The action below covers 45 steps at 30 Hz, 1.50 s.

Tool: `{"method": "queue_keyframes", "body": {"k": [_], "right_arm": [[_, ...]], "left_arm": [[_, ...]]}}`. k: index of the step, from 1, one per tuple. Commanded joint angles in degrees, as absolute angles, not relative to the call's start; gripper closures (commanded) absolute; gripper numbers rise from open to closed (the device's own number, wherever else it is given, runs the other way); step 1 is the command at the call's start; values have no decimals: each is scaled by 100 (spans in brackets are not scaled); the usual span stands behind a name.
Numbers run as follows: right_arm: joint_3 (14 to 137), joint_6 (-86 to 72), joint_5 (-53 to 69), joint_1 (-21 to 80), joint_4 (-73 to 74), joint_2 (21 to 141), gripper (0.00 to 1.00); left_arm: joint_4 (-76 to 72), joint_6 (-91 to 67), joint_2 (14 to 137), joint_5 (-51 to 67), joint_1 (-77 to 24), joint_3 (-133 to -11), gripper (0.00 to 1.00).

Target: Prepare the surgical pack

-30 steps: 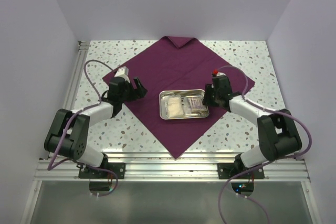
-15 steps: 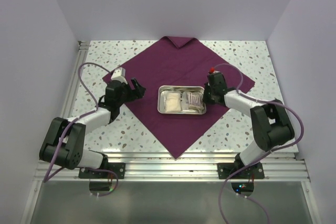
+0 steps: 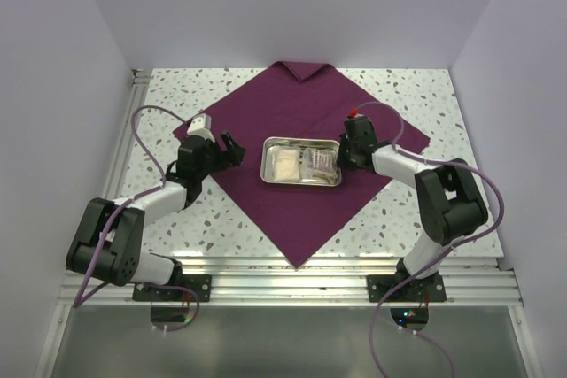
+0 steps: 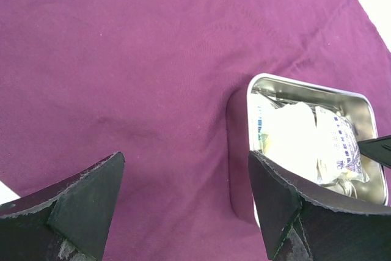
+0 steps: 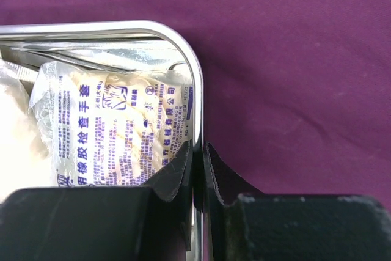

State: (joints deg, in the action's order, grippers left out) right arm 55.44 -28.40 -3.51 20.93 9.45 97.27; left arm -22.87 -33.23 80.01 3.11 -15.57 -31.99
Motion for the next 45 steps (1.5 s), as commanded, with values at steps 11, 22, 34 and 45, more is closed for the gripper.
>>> {"method": "queue_keyframes", "body": {"k": [11,22,34,45], "right_arm": [[5854,-2918,-605,2364,887,9581,58],[4975,-1925,-623,3136,1748,7613,44],[4412,-2584,-2293,6695,2522,7154,38],[5387,-3559,-4085,8920,3566,8970,41]], "left_arm": [[-2663,-3120,7954,299,-1608,-3182,14],[-2690,-3094,8051,369,-1714,-3234,14],[-2566,-3041,7928,352,-1793,-3278,14],[-2540,-3041,7910,352,-1793,-3287,14]]}}
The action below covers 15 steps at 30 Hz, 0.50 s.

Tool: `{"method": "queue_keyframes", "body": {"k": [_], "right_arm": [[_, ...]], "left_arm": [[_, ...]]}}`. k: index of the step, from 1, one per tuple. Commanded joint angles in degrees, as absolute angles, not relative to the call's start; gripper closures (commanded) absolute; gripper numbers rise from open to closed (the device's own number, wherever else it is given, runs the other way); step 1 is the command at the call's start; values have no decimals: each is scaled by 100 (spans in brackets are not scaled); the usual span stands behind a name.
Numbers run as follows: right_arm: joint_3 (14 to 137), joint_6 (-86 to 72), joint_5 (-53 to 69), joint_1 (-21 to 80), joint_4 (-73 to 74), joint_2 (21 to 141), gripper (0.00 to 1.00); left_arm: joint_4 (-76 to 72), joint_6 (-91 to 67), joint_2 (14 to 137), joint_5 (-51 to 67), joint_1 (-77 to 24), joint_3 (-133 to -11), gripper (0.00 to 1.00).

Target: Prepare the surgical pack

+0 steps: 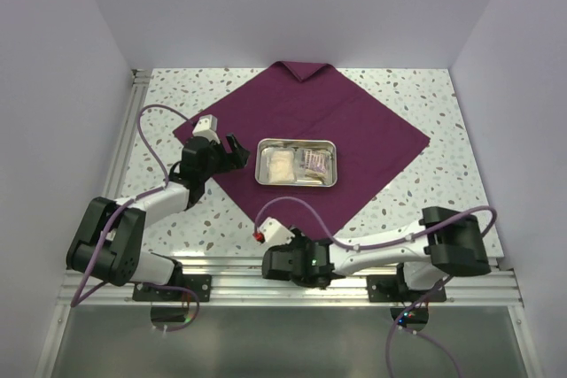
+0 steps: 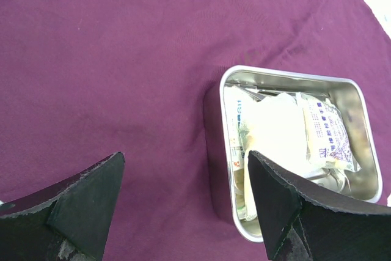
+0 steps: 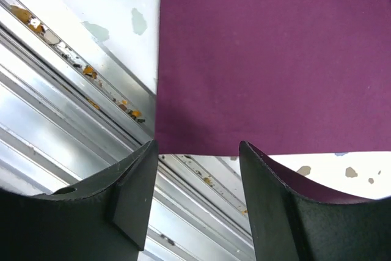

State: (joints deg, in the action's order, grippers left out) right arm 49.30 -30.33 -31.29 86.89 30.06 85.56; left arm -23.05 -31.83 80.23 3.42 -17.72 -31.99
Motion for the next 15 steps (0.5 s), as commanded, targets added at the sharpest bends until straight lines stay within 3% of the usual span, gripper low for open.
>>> {"method": "queue_keyframes", "body": {"k": [1,15], "right_arm": [[5492,-3647,-4174,8999,3673,9113,41],[6302,-4131,-4482,9272,4166,10485,39]], "left_arm": [[-2540,-3041,7901,352,-1802,-3287,14],[-2496,-3032,7875,316,-1802,-3296,14]]}}
